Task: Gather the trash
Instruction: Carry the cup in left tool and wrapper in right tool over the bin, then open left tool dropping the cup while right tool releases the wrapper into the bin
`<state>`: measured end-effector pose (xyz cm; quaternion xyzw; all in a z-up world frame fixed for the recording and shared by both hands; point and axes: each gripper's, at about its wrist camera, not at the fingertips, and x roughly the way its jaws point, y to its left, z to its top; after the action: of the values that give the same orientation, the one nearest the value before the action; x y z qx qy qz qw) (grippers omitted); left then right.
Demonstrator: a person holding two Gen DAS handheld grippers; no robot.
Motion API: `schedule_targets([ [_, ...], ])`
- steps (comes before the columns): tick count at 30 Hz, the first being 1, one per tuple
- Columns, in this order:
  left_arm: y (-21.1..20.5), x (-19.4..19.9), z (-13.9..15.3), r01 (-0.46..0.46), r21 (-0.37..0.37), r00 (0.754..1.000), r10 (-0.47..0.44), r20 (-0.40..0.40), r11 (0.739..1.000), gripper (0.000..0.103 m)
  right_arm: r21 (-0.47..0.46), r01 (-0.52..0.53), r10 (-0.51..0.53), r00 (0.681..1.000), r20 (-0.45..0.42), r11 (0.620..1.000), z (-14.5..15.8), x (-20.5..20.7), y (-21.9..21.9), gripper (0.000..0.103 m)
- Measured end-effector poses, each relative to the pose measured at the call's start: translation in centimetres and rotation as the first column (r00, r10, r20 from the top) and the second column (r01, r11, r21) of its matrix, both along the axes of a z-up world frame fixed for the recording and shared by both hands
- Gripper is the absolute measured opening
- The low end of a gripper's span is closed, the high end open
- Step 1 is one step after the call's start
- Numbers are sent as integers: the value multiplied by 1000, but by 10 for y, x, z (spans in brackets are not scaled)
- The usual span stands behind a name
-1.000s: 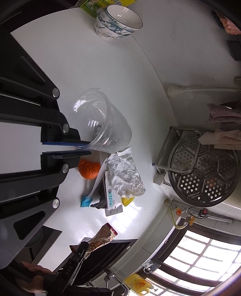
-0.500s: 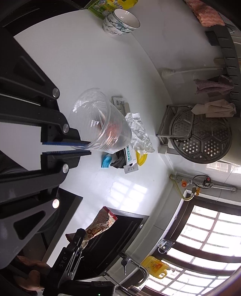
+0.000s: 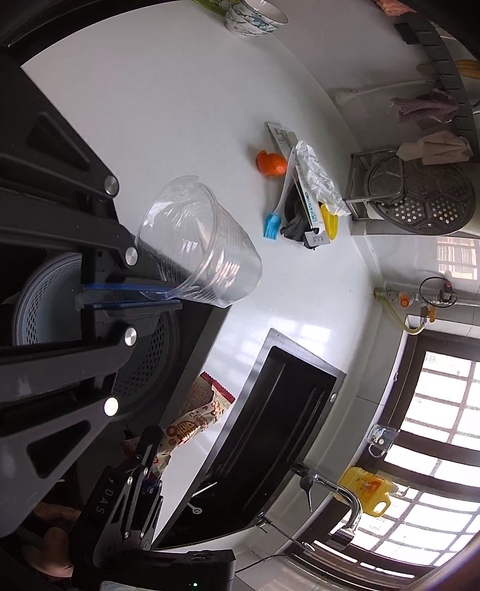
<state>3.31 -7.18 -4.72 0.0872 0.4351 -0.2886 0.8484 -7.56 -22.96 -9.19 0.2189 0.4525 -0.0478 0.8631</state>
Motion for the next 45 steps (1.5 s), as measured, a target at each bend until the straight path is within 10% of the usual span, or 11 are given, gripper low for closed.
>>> schedule_targets([
  [23,-38,-43,-102,23,144,987,1,-164,989,7,72,-67,79,982,-173,995,-98,-11,-8,32],
  [26,-35,-43,-100,-1,150,988,24,-154,989,22,62,-67,77,981,-176,996,-99,-9,-10,42],
  [29,-28,-43,-94,-45,146,991,63,-120,988,66,59,-61,70,982,-173,996,-98,-8,-11,51],
  [45,-7,-41,-58,-134,138,986,146,-81,981,67,62,-63,71,988,-139,996,-72,-25,-17,51],
])
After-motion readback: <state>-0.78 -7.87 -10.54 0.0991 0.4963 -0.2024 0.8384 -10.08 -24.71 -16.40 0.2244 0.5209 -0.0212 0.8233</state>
